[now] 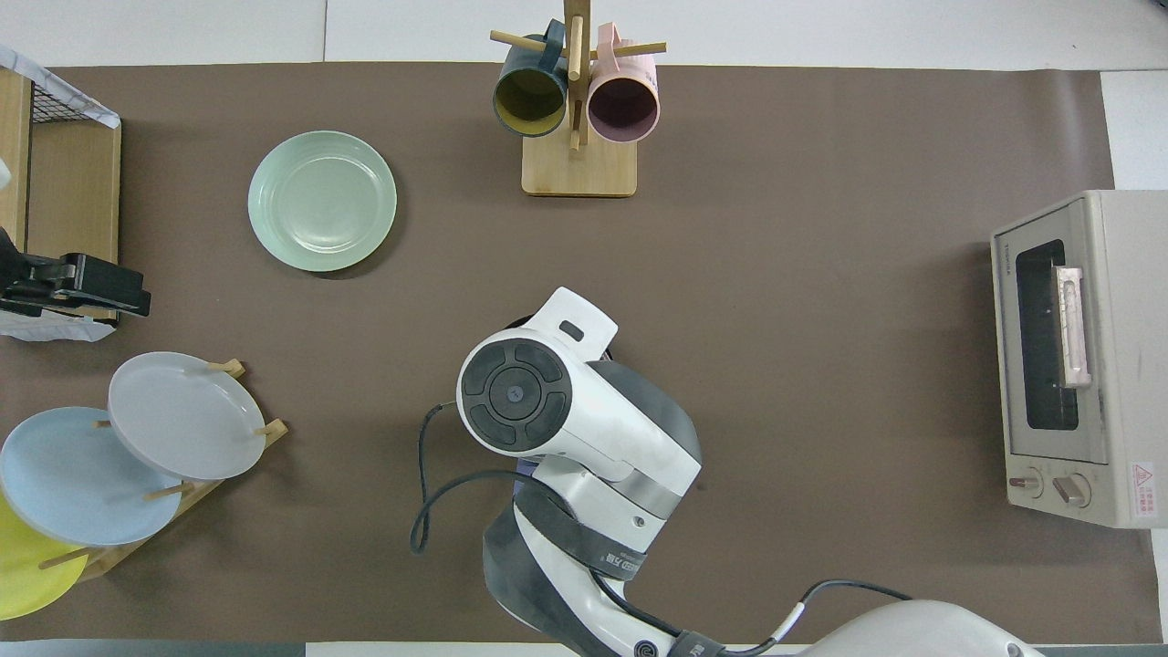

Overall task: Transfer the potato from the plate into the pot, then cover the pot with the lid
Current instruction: 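Lower the glass lid onto the black pot with the right gripper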

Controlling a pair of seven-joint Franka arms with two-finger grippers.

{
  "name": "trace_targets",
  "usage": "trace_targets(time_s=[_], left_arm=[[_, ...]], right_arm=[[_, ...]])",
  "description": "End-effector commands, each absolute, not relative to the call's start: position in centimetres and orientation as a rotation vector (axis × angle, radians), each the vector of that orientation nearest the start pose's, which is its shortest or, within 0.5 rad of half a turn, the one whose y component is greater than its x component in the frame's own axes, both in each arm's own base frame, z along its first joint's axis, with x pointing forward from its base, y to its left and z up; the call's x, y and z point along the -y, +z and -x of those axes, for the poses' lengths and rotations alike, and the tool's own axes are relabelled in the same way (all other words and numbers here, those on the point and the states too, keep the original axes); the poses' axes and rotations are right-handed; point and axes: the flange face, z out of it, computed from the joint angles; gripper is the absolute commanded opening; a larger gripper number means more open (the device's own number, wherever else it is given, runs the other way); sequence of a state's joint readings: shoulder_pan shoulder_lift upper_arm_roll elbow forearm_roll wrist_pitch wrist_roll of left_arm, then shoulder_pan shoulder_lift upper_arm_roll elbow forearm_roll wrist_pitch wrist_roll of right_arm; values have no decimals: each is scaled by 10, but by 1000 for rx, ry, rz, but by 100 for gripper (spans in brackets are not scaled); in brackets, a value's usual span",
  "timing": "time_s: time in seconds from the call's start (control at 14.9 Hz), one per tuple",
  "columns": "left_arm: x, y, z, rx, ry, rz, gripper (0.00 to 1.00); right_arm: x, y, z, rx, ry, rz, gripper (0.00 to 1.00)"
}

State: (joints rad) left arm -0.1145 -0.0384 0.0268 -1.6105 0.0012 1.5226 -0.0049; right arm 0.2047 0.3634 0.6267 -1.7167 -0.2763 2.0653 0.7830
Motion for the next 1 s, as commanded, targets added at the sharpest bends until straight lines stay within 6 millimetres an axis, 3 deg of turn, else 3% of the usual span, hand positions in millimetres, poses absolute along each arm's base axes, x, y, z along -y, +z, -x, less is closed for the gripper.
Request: trace_targets(time_s=[0.0, 0.94], left_arm=[[46, 625, -540, -150, 61, 3112, 100], [48, 633, -535, -91, 29, 3170, 100]], right_arm=[[-444, 418, -483, 233, -161, 3097, 0], [-442, 404, -479, 256, -160, 3113, 0]])
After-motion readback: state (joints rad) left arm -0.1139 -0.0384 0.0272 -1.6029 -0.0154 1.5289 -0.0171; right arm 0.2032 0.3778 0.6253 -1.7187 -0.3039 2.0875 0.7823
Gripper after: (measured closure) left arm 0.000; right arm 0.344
